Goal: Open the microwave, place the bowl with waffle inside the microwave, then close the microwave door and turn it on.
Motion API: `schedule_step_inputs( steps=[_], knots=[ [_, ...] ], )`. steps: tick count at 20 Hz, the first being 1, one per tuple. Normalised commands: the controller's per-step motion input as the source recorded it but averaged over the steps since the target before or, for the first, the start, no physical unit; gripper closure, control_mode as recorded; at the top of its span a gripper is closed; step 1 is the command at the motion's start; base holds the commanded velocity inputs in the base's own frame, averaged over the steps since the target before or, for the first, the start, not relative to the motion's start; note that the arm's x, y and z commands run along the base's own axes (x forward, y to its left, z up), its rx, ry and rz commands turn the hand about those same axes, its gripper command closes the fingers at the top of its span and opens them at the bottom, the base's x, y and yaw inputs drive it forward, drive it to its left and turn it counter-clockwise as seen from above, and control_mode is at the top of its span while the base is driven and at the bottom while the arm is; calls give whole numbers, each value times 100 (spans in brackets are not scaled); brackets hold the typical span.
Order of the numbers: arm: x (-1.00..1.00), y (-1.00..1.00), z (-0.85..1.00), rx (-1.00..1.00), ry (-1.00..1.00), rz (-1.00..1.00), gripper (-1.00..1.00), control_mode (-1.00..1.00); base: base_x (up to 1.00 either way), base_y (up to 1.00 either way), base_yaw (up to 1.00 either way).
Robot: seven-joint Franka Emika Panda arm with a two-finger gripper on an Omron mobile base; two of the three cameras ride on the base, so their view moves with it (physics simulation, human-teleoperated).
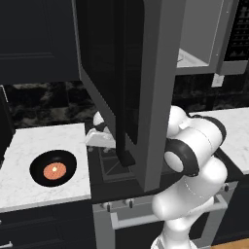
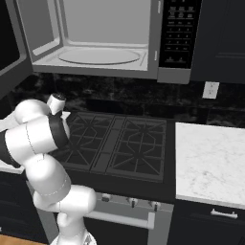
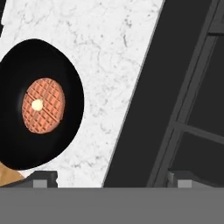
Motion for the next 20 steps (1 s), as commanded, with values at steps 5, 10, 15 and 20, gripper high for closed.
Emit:
schedule_step_inputs(
  steps=[5,10,15,20],
  knots=[
    [-21,33,0,1,0,5,-100,-100,0,0,0],
    [-16,30,0,3,0,2,-100,-100,0,0,0],
    [-2,38,-4,1,5,0,-100,-100,0,0,0],
    [0,47,-17,0,11,0,-100,-100,0,0,0]
  ],
)
